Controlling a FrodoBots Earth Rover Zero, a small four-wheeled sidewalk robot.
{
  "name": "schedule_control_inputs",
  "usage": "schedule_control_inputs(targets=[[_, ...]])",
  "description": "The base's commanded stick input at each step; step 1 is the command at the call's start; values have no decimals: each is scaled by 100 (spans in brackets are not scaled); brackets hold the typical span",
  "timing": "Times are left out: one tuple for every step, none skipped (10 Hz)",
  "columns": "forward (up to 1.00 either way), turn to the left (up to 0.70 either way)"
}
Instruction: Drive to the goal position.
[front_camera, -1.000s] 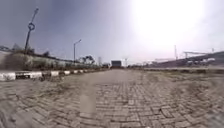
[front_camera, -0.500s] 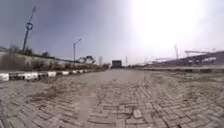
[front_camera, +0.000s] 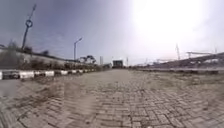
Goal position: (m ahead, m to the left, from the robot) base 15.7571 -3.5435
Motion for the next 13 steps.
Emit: schedule_control_inputs(targets=[[100, 0], [100, 0], [100, 0], [100, 0], [100, 0], [100, 0], [100, -18], [100, -40], [100, -40], [100, -40], [100, -40], [100, -16], [100, 0]])
